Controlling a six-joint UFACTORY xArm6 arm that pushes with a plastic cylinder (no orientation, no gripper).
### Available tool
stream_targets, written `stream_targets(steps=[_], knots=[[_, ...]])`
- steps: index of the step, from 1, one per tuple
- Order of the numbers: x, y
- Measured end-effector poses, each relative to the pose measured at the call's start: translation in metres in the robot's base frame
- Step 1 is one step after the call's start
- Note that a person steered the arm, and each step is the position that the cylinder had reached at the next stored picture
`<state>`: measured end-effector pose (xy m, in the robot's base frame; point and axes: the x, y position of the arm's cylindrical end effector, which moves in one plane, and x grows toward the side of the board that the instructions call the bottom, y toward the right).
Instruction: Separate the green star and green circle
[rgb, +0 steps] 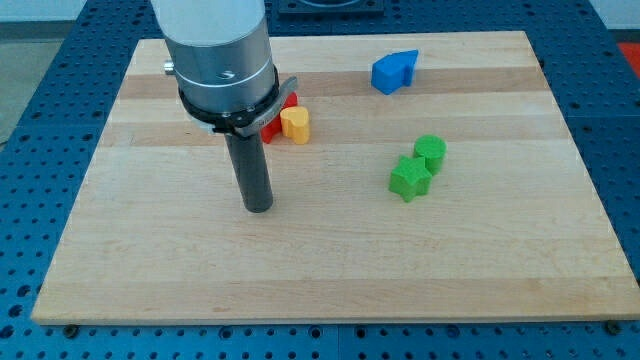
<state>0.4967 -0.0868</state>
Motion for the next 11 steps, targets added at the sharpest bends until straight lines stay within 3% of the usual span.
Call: stream_targets(steps=[2, 3, 5, 7, 8, 9, 10, 11], knots=[[0.017, 0.014], [0.030, 0.055], [-0.031, 0.201], [-0.019, 0.231], [-0.010, 0.275], [-0.035, 0.278], [-0.076, 0.241], [-0.086, 0.231]])
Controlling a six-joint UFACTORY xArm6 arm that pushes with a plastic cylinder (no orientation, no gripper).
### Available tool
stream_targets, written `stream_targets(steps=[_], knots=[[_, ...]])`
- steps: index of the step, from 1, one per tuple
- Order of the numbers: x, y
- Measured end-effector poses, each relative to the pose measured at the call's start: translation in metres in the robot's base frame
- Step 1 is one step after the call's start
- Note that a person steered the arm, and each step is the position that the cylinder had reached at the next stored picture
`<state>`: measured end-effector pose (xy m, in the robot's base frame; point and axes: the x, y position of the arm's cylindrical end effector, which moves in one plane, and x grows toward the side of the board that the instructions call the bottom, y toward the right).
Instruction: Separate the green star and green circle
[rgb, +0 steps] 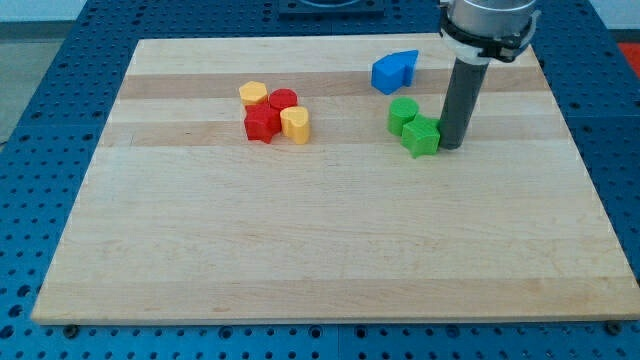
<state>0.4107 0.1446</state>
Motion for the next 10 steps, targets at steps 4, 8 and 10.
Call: stream_targets(steps=[4, 8, 10], knots=[[0.001, 0.007], [0.040, -0.054], [-0.025, -0.044]])
